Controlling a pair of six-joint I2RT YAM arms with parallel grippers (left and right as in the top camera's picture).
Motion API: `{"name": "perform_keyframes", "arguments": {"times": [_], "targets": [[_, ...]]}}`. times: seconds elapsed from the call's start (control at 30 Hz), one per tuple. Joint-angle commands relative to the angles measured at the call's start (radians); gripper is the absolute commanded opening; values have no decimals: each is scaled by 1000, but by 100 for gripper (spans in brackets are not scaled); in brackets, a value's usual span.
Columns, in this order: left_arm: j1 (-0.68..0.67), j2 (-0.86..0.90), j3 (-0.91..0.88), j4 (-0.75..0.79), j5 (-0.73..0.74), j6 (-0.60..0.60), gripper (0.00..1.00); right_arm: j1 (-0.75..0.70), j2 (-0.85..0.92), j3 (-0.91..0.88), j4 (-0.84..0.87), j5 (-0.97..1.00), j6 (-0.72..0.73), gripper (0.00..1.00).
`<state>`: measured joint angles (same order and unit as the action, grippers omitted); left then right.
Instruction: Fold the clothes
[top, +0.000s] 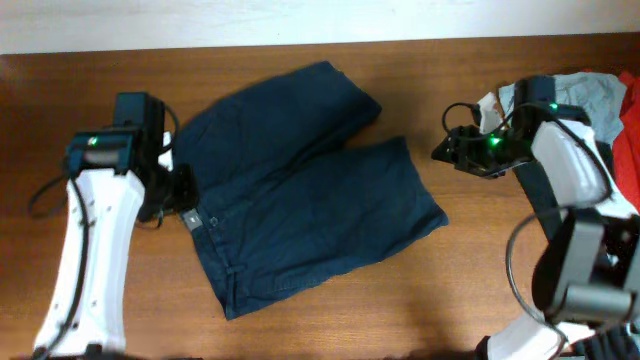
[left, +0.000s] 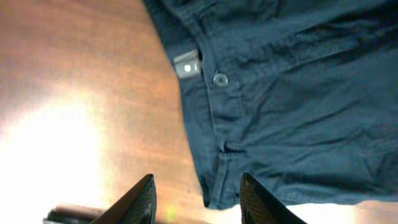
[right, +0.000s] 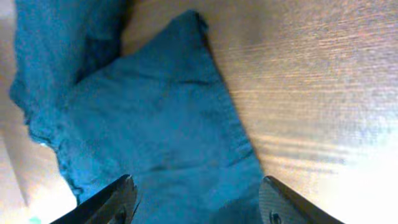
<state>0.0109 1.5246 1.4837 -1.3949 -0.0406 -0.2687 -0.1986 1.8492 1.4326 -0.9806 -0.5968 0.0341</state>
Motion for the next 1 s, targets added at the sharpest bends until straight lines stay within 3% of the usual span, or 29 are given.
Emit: {"name": "perform_keyframes", "arguments": {"times": [0.0, 0.2, 0.4, 0.83, 0.93, 0.97], "targets": [[5, -36, -73, -42, 51, -150, 44, -6, -63, 10, -82, -10, -23, 69], [4, -44, -452, 82, 272, -191, 44, -5, -63, -5, -234, 130, -19, 73], [4, -44, -738, 223, 413, -206, 44, -5, -62, -55, -253, 150, -19, 76], [-26, -44, -946, 505, 384, -270, 49, -5, -61, -147, -191, 149, -15, 77], [-26, -44, -946, 546, 360, -269, 27, -5, -61, -150, -186, 149, -16, 76], [-26, -44, -946, 549, 358, -269, 13, -5, -61, -152, -188, 149, -15, 76]]}}
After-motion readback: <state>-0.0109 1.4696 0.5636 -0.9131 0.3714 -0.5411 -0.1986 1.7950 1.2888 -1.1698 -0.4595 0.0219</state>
